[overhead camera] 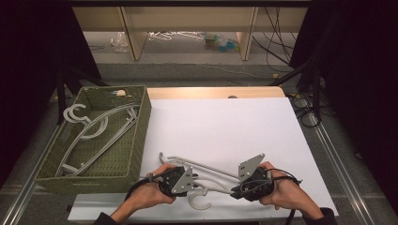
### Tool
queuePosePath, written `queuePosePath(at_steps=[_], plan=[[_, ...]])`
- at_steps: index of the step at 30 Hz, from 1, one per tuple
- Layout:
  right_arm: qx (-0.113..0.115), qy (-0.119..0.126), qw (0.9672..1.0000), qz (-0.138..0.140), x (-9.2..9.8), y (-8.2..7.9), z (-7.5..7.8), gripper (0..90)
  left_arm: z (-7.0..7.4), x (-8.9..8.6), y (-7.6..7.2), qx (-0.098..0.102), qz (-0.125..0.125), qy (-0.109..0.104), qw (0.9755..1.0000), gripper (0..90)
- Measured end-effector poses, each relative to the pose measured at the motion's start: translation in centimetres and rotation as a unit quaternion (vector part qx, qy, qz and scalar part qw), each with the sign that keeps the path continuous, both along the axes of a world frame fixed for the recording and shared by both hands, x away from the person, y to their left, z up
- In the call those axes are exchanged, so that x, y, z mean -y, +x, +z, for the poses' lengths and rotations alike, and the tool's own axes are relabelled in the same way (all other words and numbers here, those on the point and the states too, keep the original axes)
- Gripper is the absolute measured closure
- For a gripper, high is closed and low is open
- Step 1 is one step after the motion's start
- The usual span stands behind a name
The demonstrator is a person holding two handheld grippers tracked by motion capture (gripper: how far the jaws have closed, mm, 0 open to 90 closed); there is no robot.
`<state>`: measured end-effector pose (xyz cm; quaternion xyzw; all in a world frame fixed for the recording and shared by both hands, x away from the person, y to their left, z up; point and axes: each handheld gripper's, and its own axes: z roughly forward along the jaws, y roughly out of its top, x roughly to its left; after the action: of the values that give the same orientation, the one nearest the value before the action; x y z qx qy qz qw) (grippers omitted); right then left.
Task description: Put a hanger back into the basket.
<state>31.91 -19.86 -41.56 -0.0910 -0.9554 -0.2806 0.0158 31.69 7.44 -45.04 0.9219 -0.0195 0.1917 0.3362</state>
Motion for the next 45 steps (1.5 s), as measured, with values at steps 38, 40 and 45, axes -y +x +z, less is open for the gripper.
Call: queuePosePath(at_steps=[38,40,45], plan=[[0.080,0.099,0.9674,-0.219,1.9,1.3,0.9,27.0,3.9,-4.0,1.3,-0.212,0.150,-0.148,0.9542,78.8],[0.080,0.101,0.9664,-0.223,2.0,1.1,0.9,27.0,4.1,-4.4,1.4,-0.217,0.157,-0.151,0.9515,78.8],[0.079,0.099,0.9667,-0.222,2.2,0.5,0.7,27.0,4.6,-5.7,1.8,-0.220,0.178,-0.168,0.9444,78.7]])
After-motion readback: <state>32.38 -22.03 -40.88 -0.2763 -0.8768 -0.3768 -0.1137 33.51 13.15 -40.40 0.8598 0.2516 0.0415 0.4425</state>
